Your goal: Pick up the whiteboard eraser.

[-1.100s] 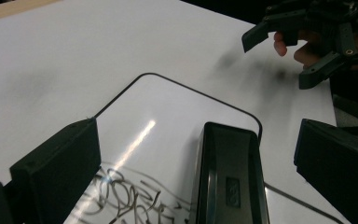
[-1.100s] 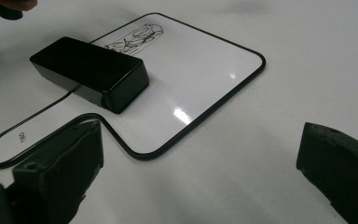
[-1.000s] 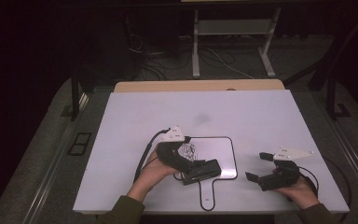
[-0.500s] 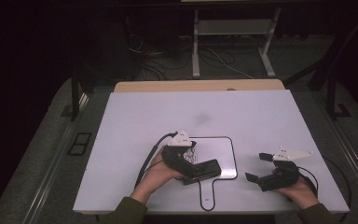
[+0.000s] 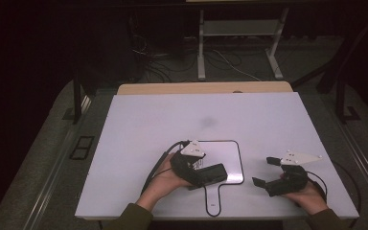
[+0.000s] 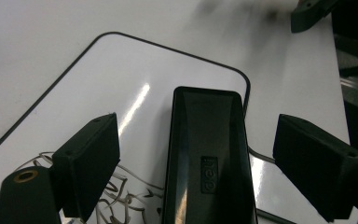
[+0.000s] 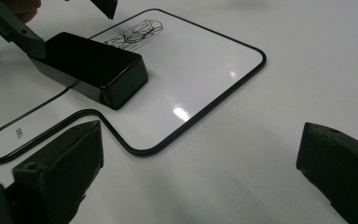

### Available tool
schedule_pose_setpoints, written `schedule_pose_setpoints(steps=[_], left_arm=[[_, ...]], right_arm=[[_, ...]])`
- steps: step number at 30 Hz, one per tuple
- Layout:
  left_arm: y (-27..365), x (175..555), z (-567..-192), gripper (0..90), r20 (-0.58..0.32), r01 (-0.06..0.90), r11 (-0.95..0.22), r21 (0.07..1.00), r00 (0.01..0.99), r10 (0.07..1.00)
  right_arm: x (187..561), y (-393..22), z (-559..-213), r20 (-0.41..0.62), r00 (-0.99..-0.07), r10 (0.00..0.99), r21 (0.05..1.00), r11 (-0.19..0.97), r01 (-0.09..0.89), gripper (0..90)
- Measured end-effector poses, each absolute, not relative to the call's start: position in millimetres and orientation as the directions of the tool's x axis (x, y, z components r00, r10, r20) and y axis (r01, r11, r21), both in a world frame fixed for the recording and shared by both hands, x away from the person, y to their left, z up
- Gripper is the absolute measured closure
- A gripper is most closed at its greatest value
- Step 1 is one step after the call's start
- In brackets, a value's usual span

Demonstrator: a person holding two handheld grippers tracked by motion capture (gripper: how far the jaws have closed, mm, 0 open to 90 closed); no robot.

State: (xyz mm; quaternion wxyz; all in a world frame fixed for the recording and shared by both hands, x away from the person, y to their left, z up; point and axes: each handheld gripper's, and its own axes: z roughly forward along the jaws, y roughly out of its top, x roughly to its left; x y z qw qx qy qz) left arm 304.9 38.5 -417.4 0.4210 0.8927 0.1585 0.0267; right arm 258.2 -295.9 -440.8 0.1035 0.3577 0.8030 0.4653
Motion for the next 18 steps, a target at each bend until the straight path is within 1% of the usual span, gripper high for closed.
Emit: schedule_pose_setpoints(steps=[8, 13, 14, 18], left_arm=[[33, 303, -421, 15.6, -0.066, 0.249, -0.646, 0.722, 0.954, 0.293], [29, 302, -423, 19.8, -0.049, 0.243, -0.689, 0.683, 0.956, 0.289], [27, 301, -424, 20.6, -0.063, 0.261, -0.679, 0.687, 0.951, 0.302], [24, 300, -424, 24.6, -0.064, 0.267, -0.705, 0.657, 0.952, 0.301]], right_arm=[[259, -297, -441, 0.166, -0.719, 0.675, 0.822, 0.308, 0.478, 0.0], [259, -297, -441, 0.165, -0.719, 0.675, 0.821, 0.310, 0.480, 0.0], [259, -297, -441, 0.164, -0.719, 0.676, 0.820, 0.311, 0.480, 0.0], [259, -297, -441, 0.163, -0.719, 0.676, 0.819, 0.314, 0.480, 0.0]])
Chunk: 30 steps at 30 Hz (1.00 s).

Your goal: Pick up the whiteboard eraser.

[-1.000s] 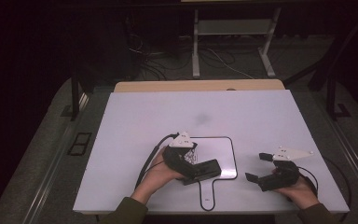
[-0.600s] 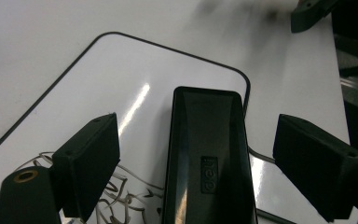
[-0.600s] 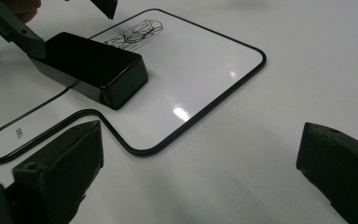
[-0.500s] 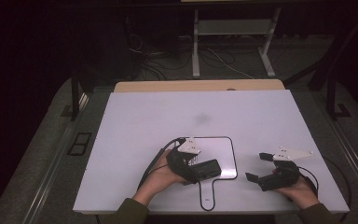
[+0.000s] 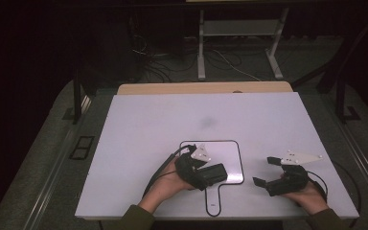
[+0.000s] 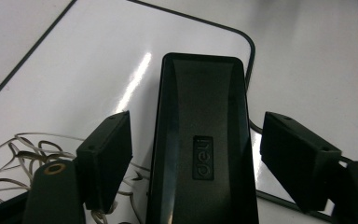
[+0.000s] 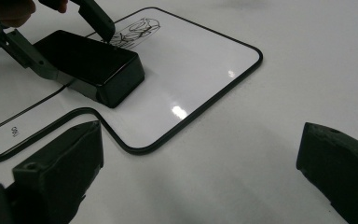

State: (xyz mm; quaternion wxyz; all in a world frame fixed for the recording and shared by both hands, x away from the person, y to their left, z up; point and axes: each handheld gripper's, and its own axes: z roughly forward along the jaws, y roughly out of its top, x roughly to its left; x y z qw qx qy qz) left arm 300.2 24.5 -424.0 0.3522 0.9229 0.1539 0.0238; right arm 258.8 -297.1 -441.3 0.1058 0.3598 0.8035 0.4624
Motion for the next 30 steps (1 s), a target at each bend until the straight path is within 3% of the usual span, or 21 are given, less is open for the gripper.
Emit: schedule_pose_setpoints(steps=[14, 30], left_arm=[[20.3, 299.8, -429.1, 36.5, -0.057, 0.262, -0.745, 0.614, 0.956, 0.289], [18.0, 299.0, -428.7, 38.9, -0.040, 0.255, -0.765, 0.591, 0.957, 0.288]], right_arm=[[259.0, -297.2, -441.9, 0.159, -0.719, 0.676, 0.819, 0.317, 0.478, 0.0], [258.9, -297.6, -441.9, 0.158, -0.718, 0.677, 0.817, 0.318, 0.480, 0.0]])
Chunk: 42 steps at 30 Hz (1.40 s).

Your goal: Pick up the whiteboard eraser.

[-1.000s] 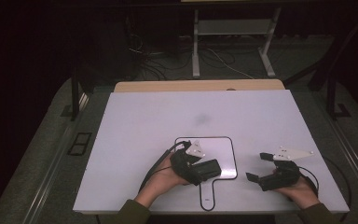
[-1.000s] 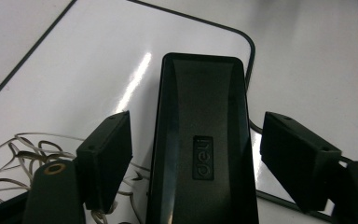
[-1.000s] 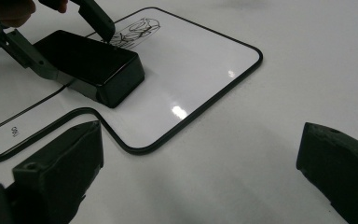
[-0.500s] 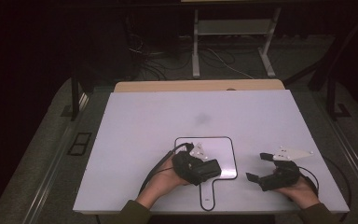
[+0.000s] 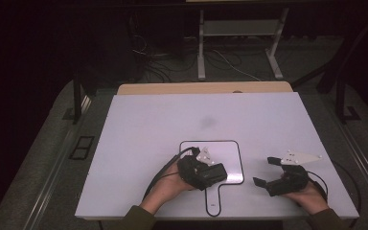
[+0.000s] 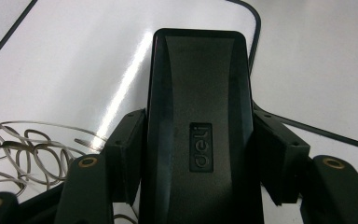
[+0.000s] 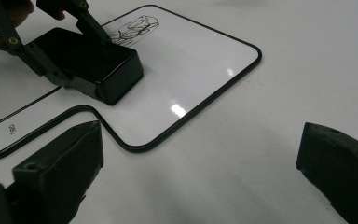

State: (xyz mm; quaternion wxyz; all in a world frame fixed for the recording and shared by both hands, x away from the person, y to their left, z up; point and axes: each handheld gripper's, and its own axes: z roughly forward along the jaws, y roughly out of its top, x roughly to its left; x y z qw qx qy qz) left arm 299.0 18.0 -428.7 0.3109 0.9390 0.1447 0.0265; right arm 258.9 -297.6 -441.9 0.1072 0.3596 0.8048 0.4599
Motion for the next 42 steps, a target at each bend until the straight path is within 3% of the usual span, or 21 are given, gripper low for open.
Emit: schedule_pose_setpoints(steps=[11, 28, 42], left_arm=[[16, 298, -427, 39.6, -0.037, 0.262, -0.770, 0.582, 0.954, 0.297], [28, 302, -416, 39.5, -0.124, 0.297, -0.721, 0.626, 0.951, 0.283], [38, 302, -402, 39.5, -0.110, 0.301, -0.696, 0.651, 0.946, 0.306]], right_arm=[[259, -298, -442, 0.158, -0.718, 0.678, 0.818, 0.317, 0.480, 0.0], [262, -296, -442, 0.163, -0.719, 0.675, 0.818, 0.315, 0.481, 0.0], [259, -296, -441, 0.162, -0.722, 0.673, 0.821, 0.314, 0.477, 0.0]])
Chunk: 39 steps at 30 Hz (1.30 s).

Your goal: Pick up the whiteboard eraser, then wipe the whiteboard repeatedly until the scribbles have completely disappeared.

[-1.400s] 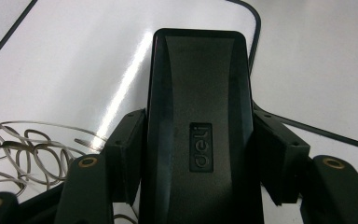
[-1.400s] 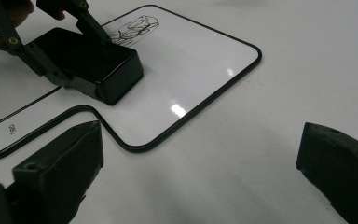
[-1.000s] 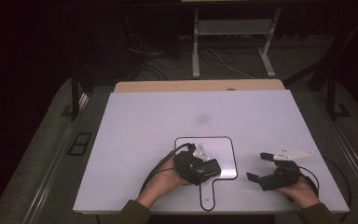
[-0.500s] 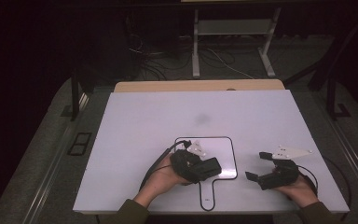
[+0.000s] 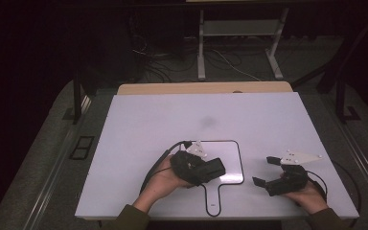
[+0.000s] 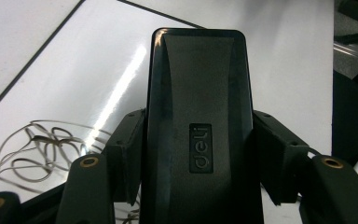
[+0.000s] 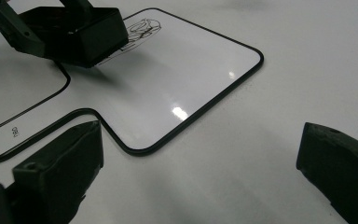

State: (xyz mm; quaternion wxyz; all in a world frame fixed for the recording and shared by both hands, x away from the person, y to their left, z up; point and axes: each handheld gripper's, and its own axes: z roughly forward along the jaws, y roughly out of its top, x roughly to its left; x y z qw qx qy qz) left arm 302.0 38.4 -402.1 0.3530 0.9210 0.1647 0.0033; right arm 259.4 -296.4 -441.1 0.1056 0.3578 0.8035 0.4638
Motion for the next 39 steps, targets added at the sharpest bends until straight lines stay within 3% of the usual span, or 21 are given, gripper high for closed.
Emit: schedule_pose_setpoints(steps=[20, 39], left_arm=[[67, 329, -394, 39.4, -0.095, 0.352, -0.634, 0.689, 0.910, 0.403], [72, 370, -398, 39.5, -0.042, 0.401, -0.653, 0.642, 0.869, 0.493]], right_arm=[[262, -296, -442, 0.166, -0.714, 0.680, 0.819, 0.308, 0.484, 0.0], [259, -297, -442, 0.162, -0.711, 0.684, 0.821, 0.306, 0.482, 0.0]])
